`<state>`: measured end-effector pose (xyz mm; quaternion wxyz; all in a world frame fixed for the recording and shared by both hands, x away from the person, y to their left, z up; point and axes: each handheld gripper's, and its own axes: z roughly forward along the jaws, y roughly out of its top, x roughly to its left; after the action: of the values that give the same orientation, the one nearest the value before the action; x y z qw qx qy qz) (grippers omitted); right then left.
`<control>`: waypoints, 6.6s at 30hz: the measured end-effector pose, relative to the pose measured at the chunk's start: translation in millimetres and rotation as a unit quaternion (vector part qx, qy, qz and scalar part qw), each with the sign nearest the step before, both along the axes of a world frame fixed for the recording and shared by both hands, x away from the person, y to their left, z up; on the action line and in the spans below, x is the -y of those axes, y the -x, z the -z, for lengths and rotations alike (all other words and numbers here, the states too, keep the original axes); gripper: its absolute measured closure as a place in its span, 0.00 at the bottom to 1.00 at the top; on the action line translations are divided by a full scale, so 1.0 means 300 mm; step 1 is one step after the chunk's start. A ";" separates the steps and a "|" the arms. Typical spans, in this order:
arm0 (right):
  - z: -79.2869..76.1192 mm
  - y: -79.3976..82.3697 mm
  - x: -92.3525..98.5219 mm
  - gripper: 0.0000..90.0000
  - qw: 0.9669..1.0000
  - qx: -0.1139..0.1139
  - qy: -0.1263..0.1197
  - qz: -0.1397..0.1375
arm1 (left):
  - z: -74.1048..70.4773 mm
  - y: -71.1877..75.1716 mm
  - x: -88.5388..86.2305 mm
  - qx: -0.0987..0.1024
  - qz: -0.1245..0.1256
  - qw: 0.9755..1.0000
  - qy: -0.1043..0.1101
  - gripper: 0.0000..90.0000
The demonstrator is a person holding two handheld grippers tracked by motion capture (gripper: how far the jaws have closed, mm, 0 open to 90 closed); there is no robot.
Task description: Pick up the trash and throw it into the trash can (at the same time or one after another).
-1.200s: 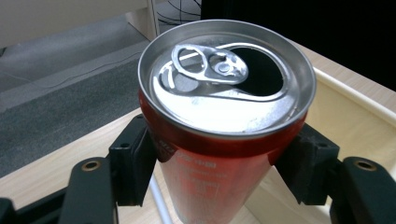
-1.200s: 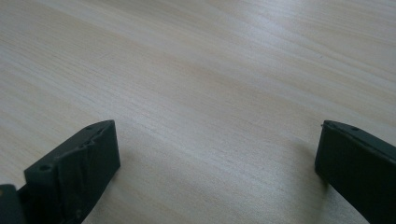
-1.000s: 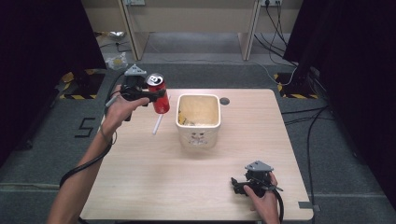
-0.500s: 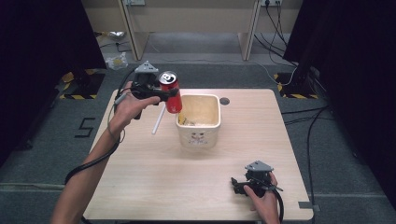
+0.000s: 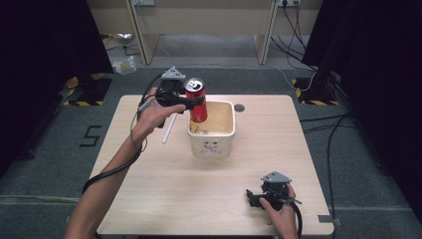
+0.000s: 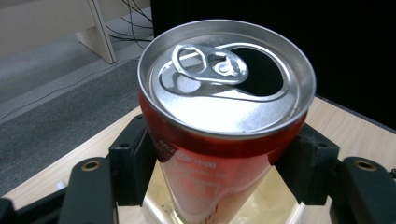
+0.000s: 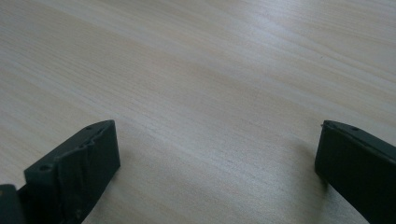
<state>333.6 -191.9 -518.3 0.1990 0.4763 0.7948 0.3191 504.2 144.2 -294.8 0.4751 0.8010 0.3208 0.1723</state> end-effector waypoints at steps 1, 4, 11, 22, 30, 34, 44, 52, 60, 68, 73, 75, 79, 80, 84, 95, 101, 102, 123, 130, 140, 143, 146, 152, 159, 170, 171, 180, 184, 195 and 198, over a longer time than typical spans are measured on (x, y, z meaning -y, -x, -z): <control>0.000 0.000 0.000 0.00 1.000 0.000 0.000 0.000 | 0.005 -0.003 0.010 -0.001 0.002 1.000 0.000 0.38; 0.000 0.000 0.000 0.00 1.000 0.000 0.000 0.000 | 0.024 -0.011 0.040 -0.007 0.006 1.000 -0.002 0.38; 0.000 0.000 0.000 0.00 1.000 0.000 0.000 -0.001 | 0.078 -0.029 0.090 -0.021 0.012 1.000 -0.009 0.38; 0.000 0.000 0.000 0.00 1.000 0.000 0.001 -0.002 | 0.133 -0.041 0.127 -0.033 0.015 0.999 -0.012 0.38; 0.000 0.000 -0.001 0.00 1.000 0.000 0.000 -0.003 | 0.183 -0.047 0.148 -0.043 0.018 0.999 -0.027 0.38; 0.000 0.000 -0.001 0.00 1.000 0.000 0.001 -0.002 | 0.207 -0.048 0.157 -0.052 0.023 0.998 -0.030 0.37; 0.000 0.000 -0.001 0.00 1.000 0.000 0.001 -0.003 | 0.246 -0.047 0.174 -0.058 0.023 0.996 -0.060 0.37; 0.000 0.000 -0.001 0.00 1.000 0.000 0.000 -0.004 | 0.270 -0.043 0.173 -0.063 0.022 0.995 -0.071 0.37; 0.000 0.000 -0.001 0.00 1.000 0.000 -0.001 -0.004 | 0.263 -0.041 0.168 -0.069 0.023 0.995 -0.068 0.36; 0.000 0.001 -0.002 0.00 1.000 0.000 0.000 -0.004 | 0.211 -0.028 0.143 -0.058 0.018 0.997 -0.042 0.27; 0.000 0.001 -0.002 0.00 1.000 0.001 -0.001 -0.004 | 0.178 -0.023 0.112 -0.048 0.009 0.998 -0.028 0.26; 0.000 0.001 -0.002 0.00 1.000 0.001 0.000 -0.004 | 0.166 -0.023 0.096 -0.046 0.005 0.999 -0.024 0.26; 0.000 0.001 -0.002 0.00 1.000 0.001 0.000 -0.004 | 0.139 -0.023 0.054 -0.040 -0.005 0.999 -0.010 0.26; 0.000 0.001 -0.002 0.00 1.000 0.001 0.000 -0.004 | 0.133 -0.023 0.042 -0.038 -0.009 0.999 -0.008 0.26; 0.000 0.001 -0.001 0.00 1.000 0.001 0.000 -0.004 | 0.113 -0.022 -0.005 -0.032 -0.020 0.999 -0.002 0.26; 0.000 0.001 -0.003 0.00 1.000 -0.001 -0.002 -0.004 | 0.096 -0.033 -0.155 -0.030 -0.056 0.998 0.023 0.27; 0.001 0.001 -0.003 0.00 1.000 0.000 -0.002 -0.004 | 0.107 -0.041 -0.222 -0.032 -0.075 0.996 0.022 0.28; 0.001 0.001 -0.004 0.00 1.000 -0.001 -0.002 -0.004 | 0.111 -0.043 -0.232 -0.031 -0.078 0.996 0.022 0.28; 0.001 0.000 -0.004 0.00 1.000 0.001 0.000 -0.005 | 0.316 -0.117 -0.309 -0.063 -0.129 0.990 0.005 0.31; 0.001 0.000 -0.003 0.00 1.000 0.001 0.000 -0.005 | 0.389 -0.138 -0.305 -0.069 -0.140 0.988 -0.007 0.33; 0.001 0.000 -0.004 0.00 1.000 0.001 0.000 -0.005 | 0.486 -0.170 -0.291 -0.086 -0.152 0.984 -0.025 0.35; 0.001 0.000 -0.004 0.00 1.000 0.001 0.000 -0.005 | 0.512 -0.181 -0.289 -0.091 -0.160 0.983 -0.028 0.36; 0.001 0.000 -0.004 0.00 1.000 0.001 0.000 -0.005 | 0.536 -0.192 -0.284 -0.098 -0.163 0.981 -0.031 0.40; 0.001 0.000 -0.004 0.00 1.000 0.001 0.000 -0.005 | 0.582 -0.214 -0.271 -0.105 -0.178 0.977 -0.048 0.44; 0.001 0.000 -0.004 0.00 1.000 0.002 0.000 -0.006 | 0.626 -0.226 -0.269 -0.114 -0.186 0.974 -0.064 0.48; 0.001 0.001 -0.005 0.01 1.000 0.001 -0.001 -0.005 | 0.681 -0.234 -0.292 -0.133 -0.196 0.969 -0.071 0.58; 0.001 0.000 -0.004 0.01 1.000 0.002 0.000 -0.006 | 0.684 -0.235 -0.293 -0.135 -0.196 0.969 -0.070 0.59; 0.001 0.000 -0.004 0.00 1.000 0.002 0.000 -0.006 | 0.703 -0.233 -0.299 -0.136 -0.192 0.969 -0.078 0.72; 0.001 0.000 -0.004 0.00 1.000 0.002 0.000 -0.006 | 0.705 -0.230 -0.297 -0.127 -0.191 0.969 -0.086 0.82; 0.001 0.001 -0.005 0.01 1.000 0.001 -0.001 -0.005 | 0.695 -0.222 -0.307 -0.124 -0.182 0.972 -0.083 0.88; 0.001 0.001 -0.005 0.00 1.000 0.001 -0.001 -0.005 | 0.675 -0.219 -0.324 -0.123 -0.182 0.973 -0.073 0.88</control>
<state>333.4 -190.4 -518.6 0.1978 0.4719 0.7969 0.3211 569.8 241.5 -497.2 0.3332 0.7769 0.5033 0.1792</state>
